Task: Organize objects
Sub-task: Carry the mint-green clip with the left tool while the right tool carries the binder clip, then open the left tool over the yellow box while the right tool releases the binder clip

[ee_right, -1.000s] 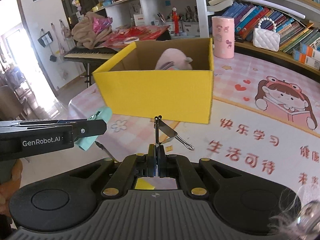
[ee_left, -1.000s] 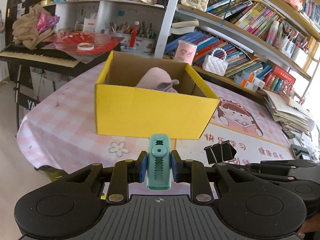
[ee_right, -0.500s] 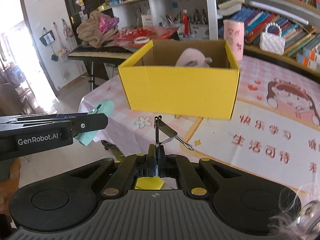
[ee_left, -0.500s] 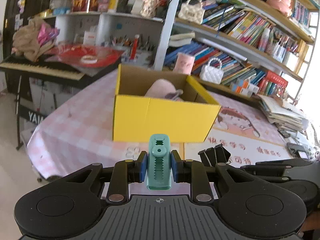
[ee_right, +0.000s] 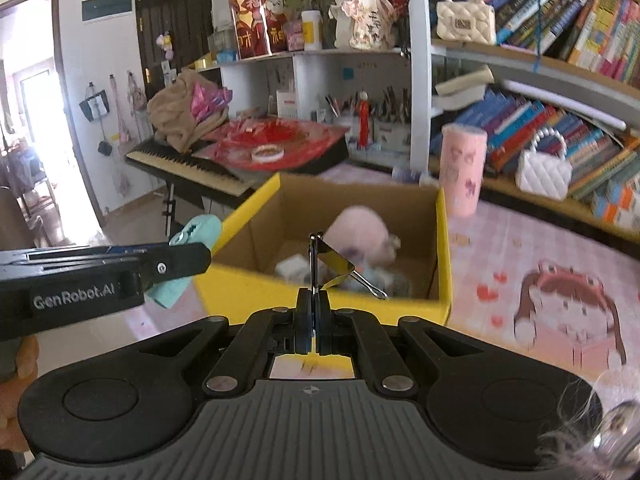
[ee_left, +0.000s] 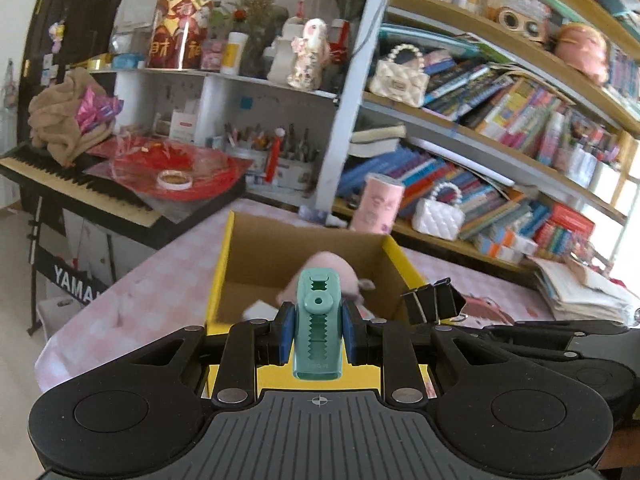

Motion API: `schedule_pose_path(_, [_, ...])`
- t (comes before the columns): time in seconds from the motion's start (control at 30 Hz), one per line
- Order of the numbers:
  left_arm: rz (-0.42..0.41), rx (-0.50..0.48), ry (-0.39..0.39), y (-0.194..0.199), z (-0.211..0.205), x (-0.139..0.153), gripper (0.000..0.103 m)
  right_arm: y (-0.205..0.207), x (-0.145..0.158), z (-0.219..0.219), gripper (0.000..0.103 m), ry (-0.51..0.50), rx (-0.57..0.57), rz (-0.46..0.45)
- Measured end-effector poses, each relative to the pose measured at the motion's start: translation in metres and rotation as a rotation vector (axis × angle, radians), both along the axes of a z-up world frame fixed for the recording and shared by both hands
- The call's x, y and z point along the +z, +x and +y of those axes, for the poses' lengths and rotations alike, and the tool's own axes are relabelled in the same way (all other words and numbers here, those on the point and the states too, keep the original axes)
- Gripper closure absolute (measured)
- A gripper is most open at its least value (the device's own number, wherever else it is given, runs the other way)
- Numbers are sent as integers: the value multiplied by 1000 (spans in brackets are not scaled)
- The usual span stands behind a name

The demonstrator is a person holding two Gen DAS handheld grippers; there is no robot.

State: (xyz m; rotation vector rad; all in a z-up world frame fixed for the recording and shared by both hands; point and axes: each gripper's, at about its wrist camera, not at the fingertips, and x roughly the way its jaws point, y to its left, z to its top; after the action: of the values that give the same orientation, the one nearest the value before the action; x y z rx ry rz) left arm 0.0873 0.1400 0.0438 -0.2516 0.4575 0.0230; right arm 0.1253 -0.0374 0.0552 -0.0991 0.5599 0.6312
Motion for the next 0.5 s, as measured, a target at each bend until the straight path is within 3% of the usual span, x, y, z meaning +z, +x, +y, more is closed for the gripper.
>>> schedule_pose_path(0.23, [26,86,-9,49,3,-9,80,64,-9,22,101,-44,79,-4])
schedule_pose_path(0.5, [121,132,-6,85,5,-34,80,110,-37,49,101,-148,254,66])
